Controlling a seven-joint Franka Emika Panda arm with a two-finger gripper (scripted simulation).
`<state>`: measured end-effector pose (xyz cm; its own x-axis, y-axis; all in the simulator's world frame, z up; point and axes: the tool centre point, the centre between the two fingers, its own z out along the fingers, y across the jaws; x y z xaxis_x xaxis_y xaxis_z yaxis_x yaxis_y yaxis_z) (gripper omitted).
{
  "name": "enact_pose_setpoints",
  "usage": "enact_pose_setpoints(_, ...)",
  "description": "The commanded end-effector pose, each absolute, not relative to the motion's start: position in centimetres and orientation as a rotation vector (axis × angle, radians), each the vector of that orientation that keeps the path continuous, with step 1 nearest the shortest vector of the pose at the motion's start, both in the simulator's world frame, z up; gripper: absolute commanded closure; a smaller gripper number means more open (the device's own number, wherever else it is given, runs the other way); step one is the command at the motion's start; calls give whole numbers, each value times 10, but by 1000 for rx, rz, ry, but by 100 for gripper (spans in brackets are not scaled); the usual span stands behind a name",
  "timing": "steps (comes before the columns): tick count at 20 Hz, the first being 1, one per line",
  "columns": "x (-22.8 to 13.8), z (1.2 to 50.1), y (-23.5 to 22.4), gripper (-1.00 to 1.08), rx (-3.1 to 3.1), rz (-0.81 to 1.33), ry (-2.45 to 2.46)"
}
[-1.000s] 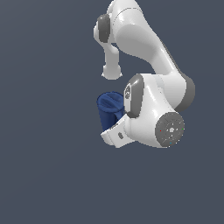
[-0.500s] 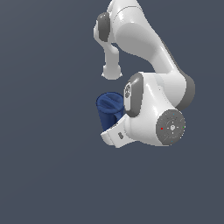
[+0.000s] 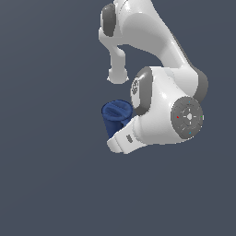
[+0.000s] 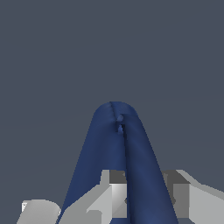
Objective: Pick up the object and move it to a goal position.
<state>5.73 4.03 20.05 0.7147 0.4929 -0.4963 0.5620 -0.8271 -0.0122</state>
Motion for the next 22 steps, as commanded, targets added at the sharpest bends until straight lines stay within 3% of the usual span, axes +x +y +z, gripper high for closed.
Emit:
enact_pose_setpoints(1,64,208,42,108,2785,-665,855)
enact_pose_setpoints(22,108,277,56,108,2757,21,788)
